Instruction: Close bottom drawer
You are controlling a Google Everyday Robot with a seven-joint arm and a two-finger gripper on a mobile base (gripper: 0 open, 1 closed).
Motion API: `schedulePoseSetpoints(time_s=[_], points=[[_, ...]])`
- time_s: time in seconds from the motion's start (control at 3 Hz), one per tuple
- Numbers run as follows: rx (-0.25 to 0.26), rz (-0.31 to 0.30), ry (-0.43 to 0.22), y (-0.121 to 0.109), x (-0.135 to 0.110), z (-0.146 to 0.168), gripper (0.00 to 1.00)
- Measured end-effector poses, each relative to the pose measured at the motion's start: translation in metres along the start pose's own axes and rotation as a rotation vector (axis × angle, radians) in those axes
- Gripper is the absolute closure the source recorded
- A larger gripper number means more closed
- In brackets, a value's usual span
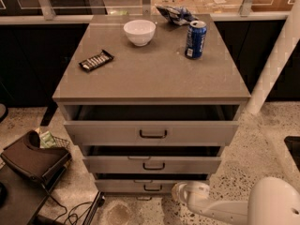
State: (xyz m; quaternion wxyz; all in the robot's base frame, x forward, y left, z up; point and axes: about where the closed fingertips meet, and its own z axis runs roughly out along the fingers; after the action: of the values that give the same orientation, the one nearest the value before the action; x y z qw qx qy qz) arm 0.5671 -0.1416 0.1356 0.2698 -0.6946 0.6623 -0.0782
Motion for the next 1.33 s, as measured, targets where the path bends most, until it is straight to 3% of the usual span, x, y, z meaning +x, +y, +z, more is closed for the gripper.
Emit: schedulePoseSetpoints(time_s=[1.33], points=[[-0.002, -0.002, -0.015, -0.0008, -0.001, -0.0005, 1.0]])
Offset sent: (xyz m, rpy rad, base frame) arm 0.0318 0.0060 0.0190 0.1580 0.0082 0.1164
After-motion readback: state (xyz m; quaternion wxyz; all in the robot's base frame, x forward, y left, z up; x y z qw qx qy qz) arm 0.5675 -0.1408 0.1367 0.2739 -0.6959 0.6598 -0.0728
